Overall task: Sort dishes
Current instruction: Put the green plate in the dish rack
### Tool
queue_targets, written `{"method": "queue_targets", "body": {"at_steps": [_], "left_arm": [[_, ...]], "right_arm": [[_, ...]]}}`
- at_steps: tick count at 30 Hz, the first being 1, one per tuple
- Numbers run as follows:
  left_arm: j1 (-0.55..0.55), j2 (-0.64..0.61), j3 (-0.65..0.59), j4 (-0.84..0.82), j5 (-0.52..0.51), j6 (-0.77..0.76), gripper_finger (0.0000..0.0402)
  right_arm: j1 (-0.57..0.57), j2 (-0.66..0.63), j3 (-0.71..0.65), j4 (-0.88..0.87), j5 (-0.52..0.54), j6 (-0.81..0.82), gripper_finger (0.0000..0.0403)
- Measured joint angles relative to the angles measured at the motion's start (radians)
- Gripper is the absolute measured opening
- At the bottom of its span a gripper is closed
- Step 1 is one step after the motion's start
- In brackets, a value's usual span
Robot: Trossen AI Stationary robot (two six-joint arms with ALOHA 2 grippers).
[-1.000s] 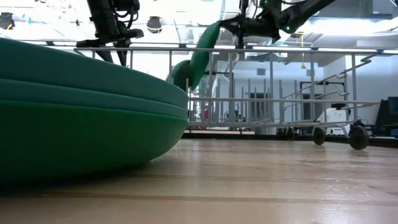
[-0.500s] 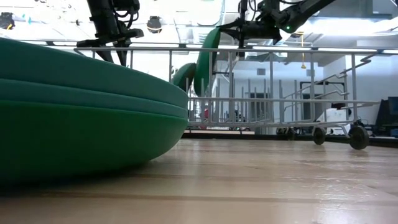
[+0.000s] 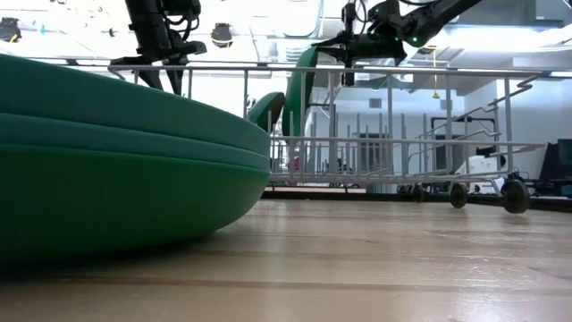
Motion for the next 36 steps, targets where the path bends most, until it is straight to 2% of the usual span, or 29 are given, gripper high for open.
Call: {"method": "queue_targets", "body": {"at_steps": [9, 21, 27, 36], "left_arm": [[0.000, 0.000, 0.000, 0.000, 0.000, 0.003, 0.0146], [0.000, 0.000, 0.000, 0.000, 0.000, 0.002, 0.0146], [0.000, 0.000, 0.000, 0.000, 0.000, 0.003, 0.0146], [0.000, 0.000, 0.000, 0.000, 0.003, 0.003, 0.0146]], "right_arm": [[0.026, 0.000, -0.081, 0.021, 0.030, 0.012, 0.0000], [0.036, -0.002, -0.092, 0.097, 0.014, 0.023, 0.0000], [0.048, -0.011, -0.016, 0.122, -0.057, 0.030, 0.0000], [0.041, -0.011, 0.013, 0.064, -0.069, -0.038, 0.0000]]}}
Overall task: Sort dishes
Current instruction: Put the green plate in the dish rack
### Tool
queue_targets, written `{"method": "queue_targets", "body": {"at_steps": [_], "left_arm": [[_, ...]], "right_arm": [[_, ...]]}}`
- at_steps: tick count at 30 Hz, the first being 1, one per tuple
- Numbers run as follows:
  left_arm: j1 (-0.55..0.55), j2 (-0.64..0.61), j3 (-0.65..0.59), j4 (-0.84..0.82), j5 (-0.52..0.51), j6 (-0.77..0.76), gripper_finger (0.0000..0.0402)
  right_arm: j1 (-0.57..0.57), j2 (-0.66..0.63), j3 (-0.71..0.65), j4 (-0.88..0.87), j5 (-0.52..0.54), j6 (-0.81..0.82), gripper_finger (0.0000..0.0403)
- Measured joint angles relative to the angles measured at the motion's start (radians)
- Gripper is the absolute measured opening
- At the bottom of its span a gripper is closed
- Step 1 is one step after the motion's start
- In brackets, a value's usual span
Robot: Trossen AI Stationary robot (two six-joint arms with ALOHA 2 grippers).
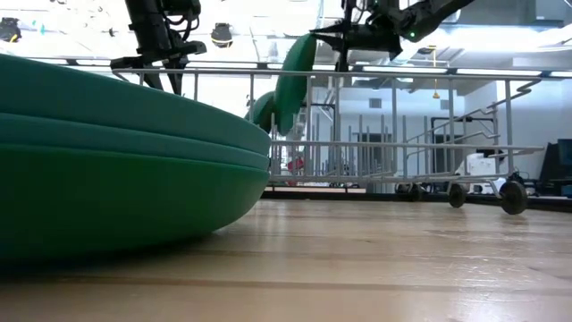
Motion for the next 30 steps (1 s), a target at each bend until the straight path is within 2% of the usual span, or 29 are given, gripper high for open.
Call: {"method": "queue_targets", "body": {"at_steps": [13, 23, 30], "left_arm": [[0.000, 0.000, 0.000, 0.000, 0.019, -0.005, 0.0147], [0.000, 0.000, 0.000, 0.000, 0.018, -0.007, 0.0147], [0.000, 0.000, 0.000, 0.000, 0.018, -0.008, 0.0147]], "right_arm": [[-0.074, 0.010, -0.009, -0.107, -0.037, -0.131, 0.0000], [-0.057, 0.009, -0.048, -0.105, -0.047, -0.139, 0.0000], [-0.022, 0.009, -0.049, -0.115, -0.036, -0.221, 0.0000]]}}
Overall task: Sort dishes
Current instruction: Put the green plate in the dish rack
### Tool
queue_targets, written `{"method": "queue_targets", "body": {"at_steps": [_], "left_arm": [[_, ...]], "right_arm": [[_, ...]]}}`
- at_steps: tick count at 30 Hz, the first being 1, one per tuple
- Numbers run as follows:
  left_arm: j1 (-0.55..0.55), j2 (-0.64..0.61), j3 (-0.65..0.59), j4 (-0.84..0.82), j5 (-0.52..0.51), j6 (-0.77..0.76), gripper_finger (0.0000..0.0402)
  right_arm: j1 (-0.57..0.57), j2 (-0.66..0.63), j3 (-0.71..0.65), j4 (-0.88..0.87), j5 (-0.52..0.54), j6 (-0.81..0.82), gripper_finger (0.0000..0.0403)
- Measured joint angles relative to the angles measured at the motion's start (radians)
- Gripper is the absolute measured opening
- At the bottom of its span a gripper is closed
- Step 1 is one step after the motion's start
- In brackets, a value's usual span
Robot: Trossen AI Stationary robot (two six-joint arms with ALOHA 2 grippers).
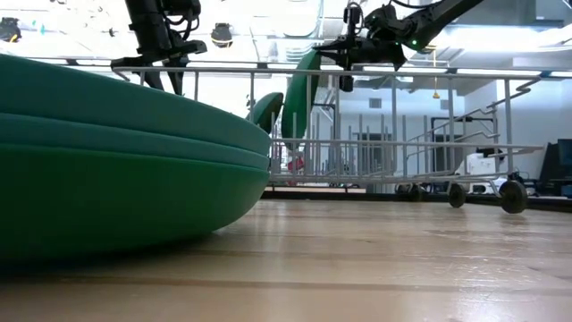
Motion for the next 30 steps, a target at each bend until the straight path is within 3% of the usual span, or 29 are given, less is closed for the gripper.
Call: {"method": "queue_targets", "body": {"at_steps": [4, 11, 21, 30], "left_arm": [[0.000, 0.000, 0.000, 0.000, 0.001, -0.003, 0.0147], [-0.014, 0.000, 0.000, 0.000, 0.009, -0.004, 0.0147], [-0.038, 0.000, 0.000, 0.000, 0.002, -0.007, 0.0146], [-0.037, 0.000, 0.000, 0.000, 0.000, -0.007, 0.0146]], "right_arm": [[0.020, 0.000, 0.000, 0.018, -0.006, -0.068, 0.0000], [-0.005, 0.001, 0.000, 0.112, -0.047, -0.034, 0.0000], [-0.065, 0.001, 0.000, 0.099, -0.023, -0.037, 0.0000], [-0.053, 0.001, 0.000, 0.003, 0.013, -0.115, 0.0000]]}}
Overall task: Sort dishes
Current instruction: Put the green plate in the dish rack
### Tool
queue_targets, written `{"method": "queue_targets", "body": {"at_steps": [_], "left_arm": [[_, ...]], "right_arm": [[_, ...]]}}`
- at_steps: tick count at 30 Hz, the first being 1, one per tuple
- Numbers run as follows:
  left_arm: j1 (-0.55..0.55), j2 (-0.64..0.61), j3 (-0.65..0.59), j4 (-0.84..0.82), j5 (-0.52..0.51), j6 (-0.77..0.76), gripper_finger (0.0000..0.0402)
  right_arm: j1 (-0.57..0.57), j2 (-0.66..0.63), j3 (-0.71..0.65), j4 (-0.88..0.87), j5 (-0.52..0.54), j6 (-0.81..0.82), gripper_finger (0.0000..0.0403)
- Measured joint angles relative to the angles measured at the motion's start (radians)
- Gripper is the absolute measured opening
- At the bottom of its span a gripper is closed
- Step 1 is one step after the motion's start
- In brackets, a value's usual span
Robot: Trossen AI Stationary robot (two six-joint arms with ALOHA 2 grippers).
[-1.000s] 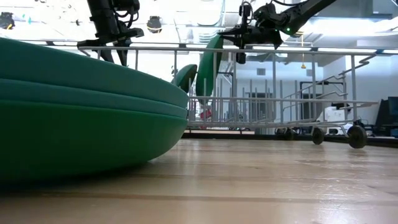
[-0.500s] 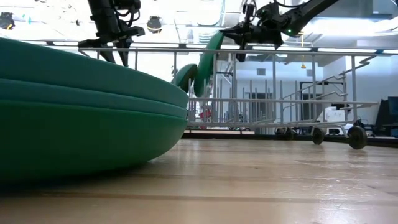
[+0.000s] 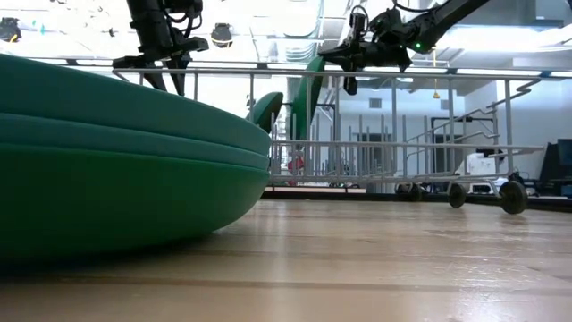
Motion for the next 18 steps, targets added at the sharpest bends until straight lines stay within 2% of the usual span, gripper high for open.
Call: {"method": "queue_targets", "body": {"at_steps": [18], "left_arm": [[0.000, 0.000, 0.000, 0.000, -0.003, 0.000, 0.0146]], "right_arm": [[0.050, 0.000, 0.000, 0.041, 0.040, 0.023, 0.0000]]}}
